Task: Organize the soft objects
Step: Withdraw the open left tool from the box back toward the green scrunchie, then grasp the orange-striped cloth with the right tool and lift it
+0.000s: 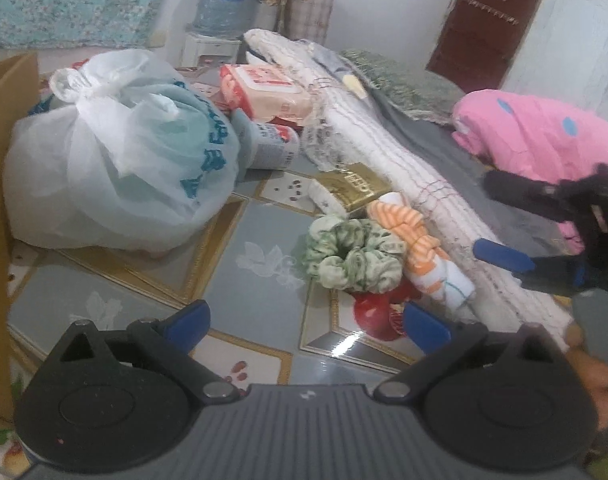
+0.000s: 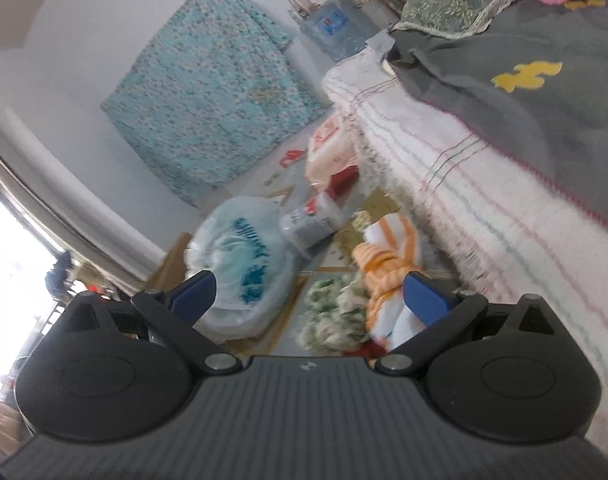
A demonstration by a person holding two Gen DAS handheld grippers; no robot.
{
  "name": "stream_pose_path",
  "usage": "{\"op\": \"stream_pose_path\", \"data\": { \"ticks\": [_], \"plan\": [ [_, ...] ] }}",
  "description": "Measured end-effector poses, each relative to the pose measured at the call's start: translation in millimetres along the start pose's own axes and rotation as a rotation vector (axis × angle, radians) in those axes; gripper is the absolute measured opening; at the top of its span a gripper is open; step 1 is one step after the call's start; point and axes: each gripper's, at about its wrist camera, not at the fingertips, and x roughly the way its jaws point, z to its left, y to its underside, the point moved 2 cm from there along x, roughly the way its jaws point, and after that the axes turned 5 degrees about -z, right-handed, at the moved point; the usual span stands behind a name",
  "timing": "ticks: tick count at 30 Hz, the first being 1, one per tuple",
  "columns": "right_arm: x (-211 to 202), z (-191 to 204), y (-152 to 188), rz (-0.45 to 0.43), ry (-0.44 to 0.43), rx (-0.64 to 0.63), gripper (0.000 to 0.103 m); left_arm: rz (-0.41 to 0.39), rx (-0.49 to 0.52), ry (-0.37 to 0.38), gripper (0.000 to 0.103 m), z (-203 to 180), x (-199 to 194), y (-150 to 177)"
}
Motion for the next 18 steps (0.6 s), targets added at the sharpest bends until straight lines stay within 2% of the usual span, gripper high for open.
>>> {"op": "stream_pose_path", "data": {
  "ticks": [3, 6, 10, 11, 12, 15, 17, 18],
  "plan": [
    [8.9, -1.7, -2.6, 0.006, 0.084, -0.045, 0.094, 0.001, -0.008, 0.026, 0.103, 1.7, 2.6, 1.8],
    [15.8, -1.4, -1.0, 0.030, 0.152, -0.099, 0.084, 0.000, -0.001, 0.038, 0.103, 1.8, 5.5, 3.2],
    [26.8, -6.9, 4.6, 0.091, 0.252, -0.159, 0.058, -0.007, 0.049, 0.003, 0.103, -1.6, 8.9, 5.2],
    [26.8, -6.9, 4.6, 0.091, 0.252, -0.159, 0.054, -0.004, 0.063, -0.007, 0.103, -2.5, 9.9, 5.7],
    [31.7, -11.3, 6.8, 0.120, 0.288, -0.178, 0.053, 0.000, 0.078, -0.015, 0.103, -3.4, 11.2, 6.6],
    [35.6, -14.1, 9.6, 0.147, 0.291, -0.187, 0.051, 0.010, 0.091, -0.013, 0.103, -4.3, 13.0, 8.6],
    [37.6, -16.2, 11.7, 0.162, 0.273, -0.172, 0.041, 0.018, 0.086, -0.002, 0.103, -3.9, 13.6, 9.2],
    [36.0, -16.5, 11.1, 0.160, 0.256, -0.145, 0.040, 0.021, 0.083, 0.002, 0.103, -3.7, 13.7, 9.3]
  ]
}}
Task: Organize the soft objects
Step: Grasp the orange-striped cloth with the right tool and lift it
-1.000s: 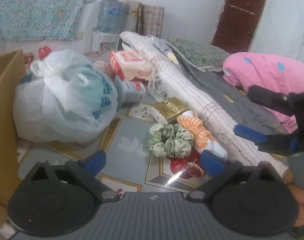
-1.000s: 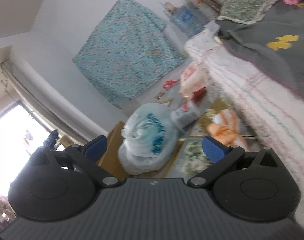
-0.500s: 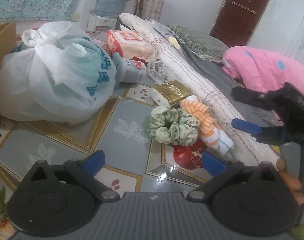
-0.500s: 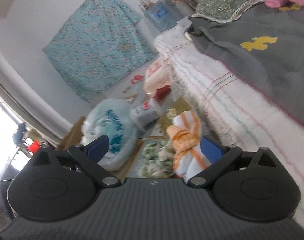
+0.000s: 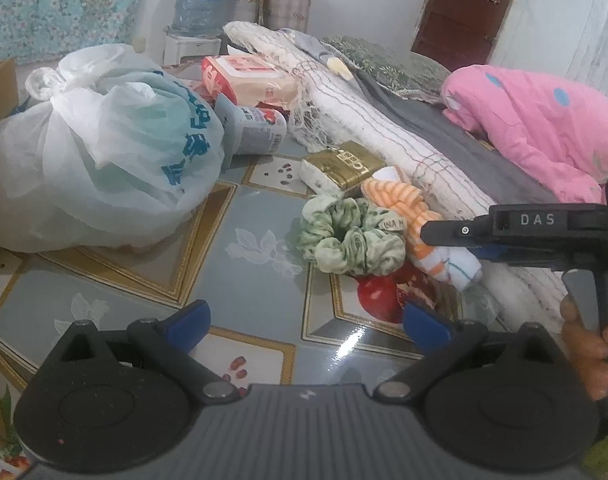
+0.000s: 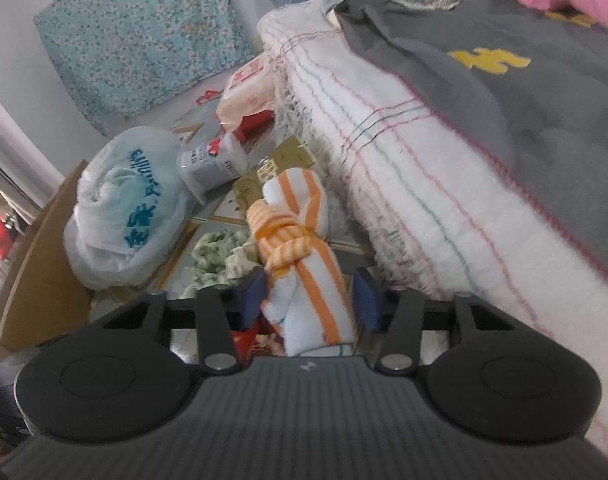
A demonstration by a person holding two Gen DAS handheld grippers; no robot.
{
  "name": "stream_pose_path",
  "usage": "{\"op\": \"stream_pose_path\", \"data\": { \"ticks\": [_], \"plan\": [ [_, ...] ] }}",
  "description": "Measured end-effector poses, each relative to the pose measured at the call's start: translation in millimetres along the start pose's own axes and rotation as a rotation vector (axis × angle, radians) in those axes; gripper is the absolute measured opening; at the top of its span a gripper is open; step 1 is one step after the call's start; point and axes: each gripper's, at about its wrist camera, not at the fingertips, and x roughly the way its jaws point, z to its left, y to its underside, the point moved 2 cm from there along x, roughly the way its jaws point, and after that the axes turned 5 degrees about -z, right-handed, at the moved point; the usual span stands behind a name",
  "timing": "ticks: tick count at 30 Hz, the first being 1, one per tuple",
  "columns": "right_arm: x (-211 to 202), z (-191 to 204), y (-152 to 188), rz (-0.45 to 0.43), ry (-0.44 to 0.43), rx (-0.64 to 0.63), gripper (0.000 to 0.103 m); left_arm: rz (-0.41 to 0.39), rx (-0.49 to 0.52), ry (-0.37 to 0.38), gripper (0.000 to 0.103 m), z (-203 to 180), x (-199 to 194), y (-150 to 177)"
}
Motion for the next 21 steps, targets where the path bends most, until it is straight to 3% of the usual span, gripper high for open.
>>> {"op": "stream_pose_path", "data": {
  "ticks": [5, 14, 21],
  "plan": [
    [-10.2, -13.3, 1.7, -0.036, -0.035, 0.129, 0.032, -0.001, -0.002, 0.010, 0.103, 0.3, -0.7, 1.7],
    [-37.3, -19.9, 6.1, -0.118, -0.114, 0.236, 0.030, -0.001, -0.003, 0.026, 0.103, 1.2, -5.6, 4.3],
    [-38.4, 6.0, 6.9, -0.082, -0.298, 0.247, 0.029, -0.009, 0.017, 0.045, 0.103, -1.2, -22.5, 7.3]
  ]
}}
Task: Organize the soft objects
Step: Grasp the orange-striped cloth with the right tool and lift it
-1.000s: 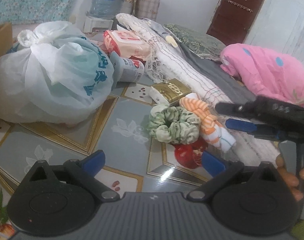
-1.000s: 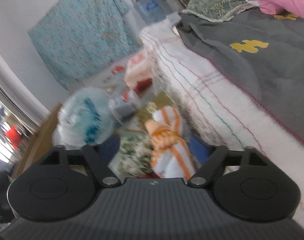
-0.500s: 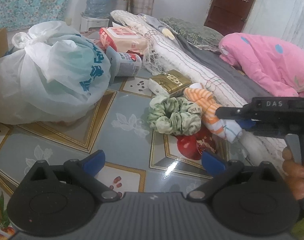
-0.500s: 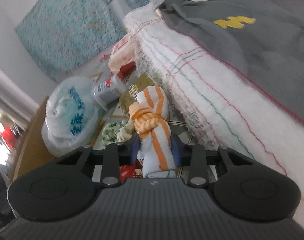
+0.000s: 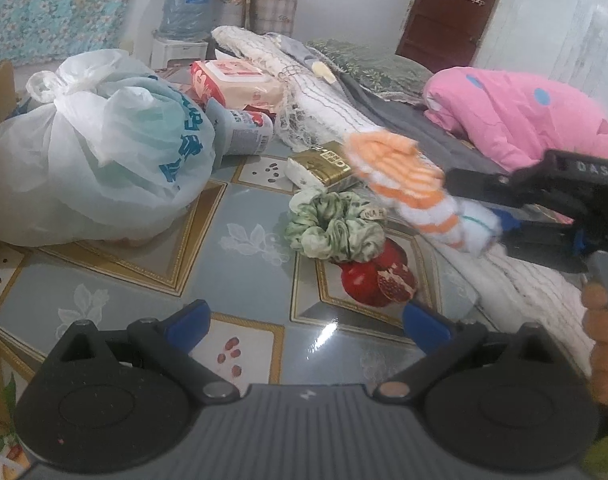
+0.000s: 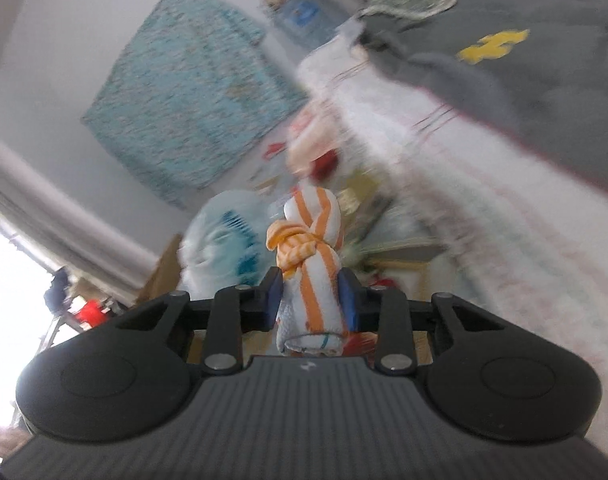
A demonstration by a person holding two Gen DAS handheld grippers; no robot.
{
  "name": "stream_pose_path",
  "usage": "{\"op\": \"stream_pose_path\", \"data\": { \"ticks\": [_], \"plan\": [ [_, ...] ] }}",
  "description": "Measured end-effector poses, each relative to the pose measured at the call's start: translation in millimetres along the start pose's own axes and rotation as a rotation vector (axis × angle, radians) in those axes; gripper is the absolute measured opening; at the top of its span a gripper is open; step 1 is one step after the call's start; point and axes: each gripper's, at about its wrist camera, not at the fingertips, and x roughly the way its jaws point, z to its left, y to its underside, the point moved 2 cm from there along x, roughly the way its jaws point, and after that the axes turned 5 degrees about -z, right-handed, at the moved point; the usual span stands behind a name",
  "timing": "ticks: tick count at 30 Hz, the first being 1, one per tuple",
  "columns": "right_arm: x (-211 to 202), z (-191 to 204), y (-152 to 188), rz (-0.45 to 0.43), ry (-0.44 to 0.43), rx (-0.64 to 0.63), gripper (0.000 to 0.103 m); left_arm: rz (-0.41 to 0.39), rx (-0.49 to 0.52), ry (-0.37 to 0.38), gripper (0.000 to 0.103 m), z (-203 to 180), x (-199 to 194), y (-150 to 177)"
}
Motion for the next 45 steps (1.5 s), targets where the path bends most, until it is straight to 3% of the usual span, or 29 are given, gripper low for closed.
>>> {"op": "stream_pose_path", "data": {
  "ticks": [9, 16, 21, 28, 37, 40, 43, 45],
  "plan": [
    [67.6, 15.8, 44.3, 0.200, -0.048, 0.000, 0.029, 0.028, -0.027, 0.006, 0.103, 7.9, -9.7, 11.7],
    [87.3, 19.7, 66.4, 0.277, -0.033, 0.018, 0.032, 0.041, -0.077, 0.037, 0.099, 18.0, -14.5, 16.0],
    [86.7, 18.9, 69.0, 0.301, -0.066, 0.033, 0.033, 0.059, -0.098, 0.054, 0.093, 21.8, -14.3, 17.9],
    [72.1, 12.0, 51.4, 0.251, -0.068, 0.034, 0.042, 0.051, -0.107, 0.052, 0.091, 21.3, -12.4, 12.7],
    [96.1, 3.6, 44.1, 0.265, -0.047, 0.051, 0.041, 0.055, -0.059, -0.053, 0.083, 18.1, 10.2, -5.6],
    [108.1, 3.1, 45.8, 0.291, -0.050, 0.055, 0.039, 0.098, -0.032, -0.084, 0.073, 15.5, 26.1, -7.1],
    [112.9, 5.8, 47.3, 0.299, -0.057, 0.038, 0.037, 0.091, 0.022, -0.138, 0.062, 9.8, 32.1, -7.1],
    [115.9, 7.2, 48.8, 0.307, -0.064, 0.033, 0.034, 0.085, 0.044, -0.176, 0.050, 8.0, 33.5, -7.0]
  ]
}}
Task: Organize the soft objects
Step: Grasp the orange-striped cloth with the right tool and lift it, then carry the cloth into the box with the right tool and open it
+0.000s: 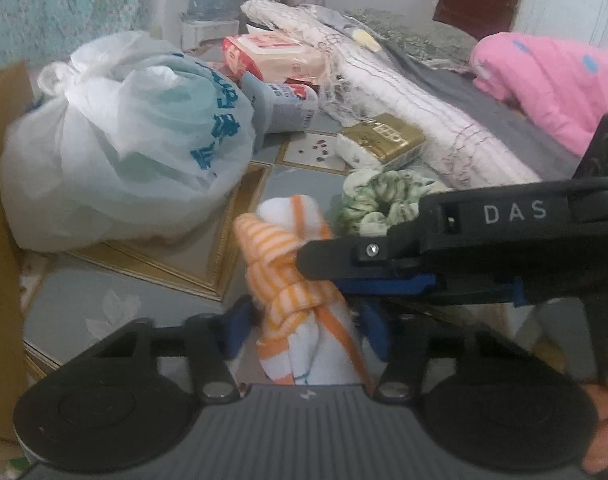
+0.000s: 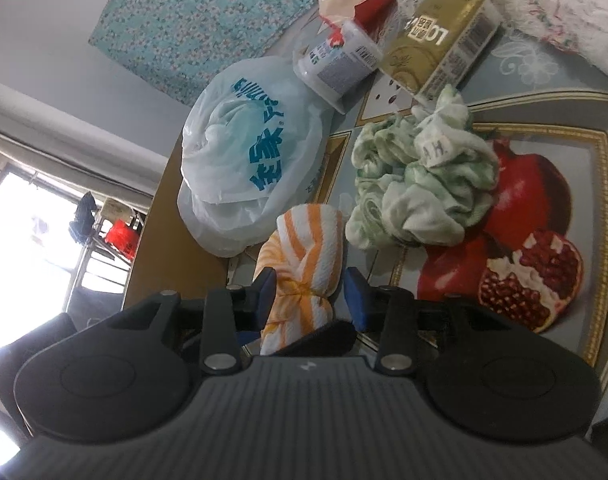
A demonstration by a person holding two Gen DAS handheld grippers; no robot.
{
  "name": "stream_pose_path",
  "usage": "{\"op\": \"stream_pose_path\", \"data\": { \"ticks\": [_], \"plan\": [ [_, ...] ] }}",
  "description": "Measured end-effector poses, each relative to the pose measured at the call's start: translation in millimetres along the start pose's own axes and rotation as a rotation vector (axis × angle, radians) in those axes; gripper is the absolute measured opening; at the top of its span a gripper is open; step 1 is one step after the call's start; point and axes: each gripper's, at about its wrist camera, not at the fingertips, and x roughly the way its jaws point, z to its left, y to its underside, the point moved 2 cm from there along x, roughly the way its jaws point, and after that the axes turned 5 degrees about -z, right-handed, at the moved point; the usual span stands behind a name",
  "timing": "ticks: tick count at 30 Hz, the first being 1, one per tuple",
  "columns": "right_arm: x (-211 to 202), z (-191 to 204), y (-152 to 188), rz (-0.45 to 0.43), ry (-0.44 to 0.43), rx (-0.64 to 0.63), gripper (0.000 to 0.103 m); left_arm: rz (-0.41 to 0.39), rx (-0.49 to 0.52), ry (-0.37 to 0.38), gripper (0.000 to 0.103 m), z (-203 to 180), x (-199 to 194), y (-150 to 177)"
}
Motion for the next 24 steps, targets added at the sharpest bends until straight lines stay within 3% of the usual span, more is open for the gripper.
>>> {"op": "stream_pose_path", "data": {
  "ticks": [7, 12, 15, 16, 20, 21, 24],
  "plan": [
    [-2.6, 20.0, 0.3, 0.019, -0.064, -0.013, 0.030, -0.057, -0.016, -0.014, 0.047, 6.1, -28.0, -1.3],
    [3.7, 83.1, -5.4, 0.068, -0.182, -0.124, 0.030, -0.195, -0.002, -0.093, 0.047, 29.6, -92.4, -7.2],
    [19.0, 118.7, -4.2, 0.105, -0.235, -0.194, 0.030, -0.235, -0.030, -0.168, 0.047, 59.4, -128.1, -11.8],
    [42.6, 158.4, -1.5, 0.160, -0.282, -0.262, 0.031, -0.241, -0.046, -0.196, 0.047, 73.3, -140.3, -13.5],
    [82.4, 212.7, 6.7, 0.247, -0.343, -0.339, 0.032, -0.223, -0.099, -0.312, 0.046, 129.9, -173.5, -20.2],
    [107.4, 244.2, 14.2, 0.303, -0.371, -0.382, 0.032, -0.214, -0.116, -0.339, 0.045, 146.5, -180.2, -21.5],
    [155.1, 285.6, 25.8, 0.406, -0.390, -0.415, 0.032, -0.153, -0.164, -0.425, 0.044, 193.9, -188.9, -24.1]
  ]
}}
